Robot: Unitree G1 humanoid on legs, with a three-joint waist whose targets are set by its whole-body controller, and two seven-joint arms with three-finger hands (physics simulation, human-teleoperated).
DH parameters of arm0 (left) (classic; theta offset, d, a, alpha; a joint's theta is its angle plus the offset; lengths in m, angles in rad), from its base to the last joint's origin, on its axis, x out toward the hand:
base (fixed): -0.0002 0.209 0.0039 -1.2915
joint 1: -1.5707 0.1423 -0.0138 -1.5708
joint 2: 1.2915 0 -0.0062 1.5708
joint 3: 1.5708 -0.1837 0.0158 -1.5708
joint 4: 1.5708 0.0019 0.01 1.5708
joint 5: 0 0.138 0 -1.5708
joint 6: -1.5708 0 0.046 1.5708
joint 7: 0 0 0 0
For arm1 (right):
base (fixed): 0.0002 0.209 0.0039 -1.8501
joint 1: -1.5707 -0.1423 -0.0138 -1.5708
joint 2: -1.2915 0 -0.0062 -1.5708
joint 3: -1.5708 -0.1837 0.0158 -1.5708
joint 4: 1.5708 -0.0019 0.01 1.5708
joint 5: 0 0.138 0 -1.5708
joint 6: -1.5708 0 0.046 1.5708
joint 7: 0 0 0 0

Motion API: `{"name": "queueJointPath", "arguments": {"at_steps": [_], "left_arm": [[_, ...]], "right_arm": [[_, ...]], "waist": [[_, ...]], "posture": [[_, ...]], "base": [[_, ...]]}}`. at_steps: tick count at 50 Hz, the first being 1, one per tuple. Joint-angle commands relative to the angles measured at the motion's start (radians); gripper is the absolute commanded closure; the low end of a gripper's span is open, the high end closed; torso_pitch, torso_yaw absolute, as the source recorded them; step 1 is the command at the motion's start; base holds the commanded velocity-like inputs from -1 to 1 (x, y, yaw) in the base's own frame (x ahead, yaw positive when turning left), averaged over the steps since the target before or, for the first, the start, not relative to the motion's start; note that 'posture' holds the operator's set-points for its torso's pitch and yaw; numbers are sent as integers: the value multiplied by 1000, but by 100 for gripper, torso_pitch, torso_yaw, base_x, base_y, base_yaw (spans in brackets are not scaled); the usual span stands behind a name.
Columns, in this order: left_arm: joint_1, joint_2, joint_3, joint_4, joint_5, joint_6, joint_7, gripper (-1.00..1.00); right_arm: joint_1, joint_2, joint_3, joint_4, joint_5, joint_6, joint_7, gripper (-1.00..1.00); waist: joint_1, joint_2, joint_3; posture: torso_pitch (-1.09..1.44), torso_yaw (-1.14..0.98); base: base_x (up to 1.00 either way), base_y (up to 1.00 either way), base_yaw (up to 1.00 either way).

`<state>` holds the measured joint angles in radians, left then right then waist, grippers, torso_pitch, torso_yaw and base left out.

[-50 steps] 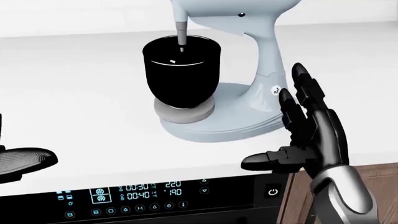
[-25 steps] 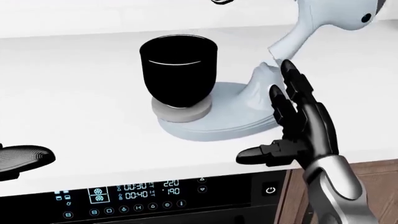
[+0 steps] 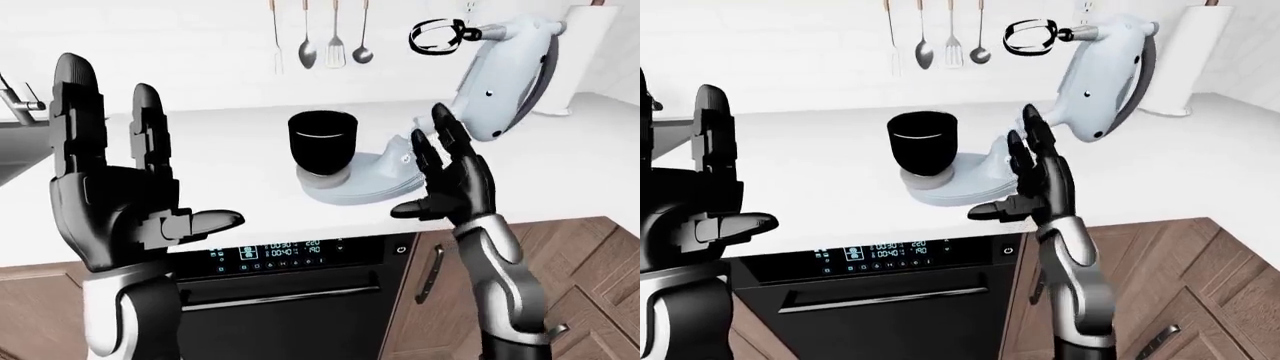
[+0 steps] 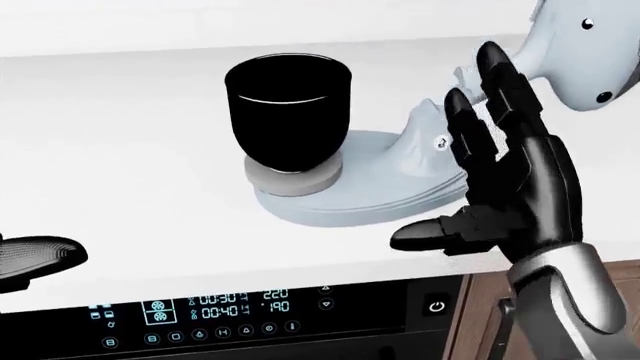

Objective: Open the stand mixer head.

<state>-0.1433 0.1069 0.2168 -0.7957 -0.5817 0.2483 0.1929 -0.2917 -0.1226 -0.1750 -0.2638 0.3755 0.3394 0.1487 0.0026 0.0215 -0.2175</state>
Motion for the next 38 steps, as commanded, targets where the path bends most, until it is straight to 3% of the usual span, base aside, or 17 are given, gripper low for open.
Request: {"name": "queueJointPath", "arguments": {"at_steps": [1, 8, 13, 27, 38], "left_arm": [[-20, 6, -1, -28, -2, -14, -5, -100], [-21, 5, 0, -23, 1, -17, -7, -100], [-18, 3, -4, -21, 5, -20, -10, -100], [-16, 7, 5, -26, -3, -17, -8, -100], [-23, 10, 5, -25, -4, -16, -6, -100]], "right_arm": [[-26, 12, -21, -61, 138, -27, -22, -100], [-13, 13, -48, -175, 561, -69, -138, -100], [5, 3, -18, -201, 664, -117, -157, -100], [21, 9, -27, -301, 1107, -221, -257, -100], [41, 9, -19, -347, 1288, -267, -238, -100]], "waist": [[0, -1, -10], [-5, 1, -13], [-8, 0, -12], [-9, -1, -8], [-10, -2, -7]], "posture": [[-26, 0], [-26, 0], [-26, 0], [-26, 0], [-26, 0]], "base": [[0, 0, 0], [0, 0, 0], [0, 0, 0], [0, 0, 0], [0, 0, 0]]}}
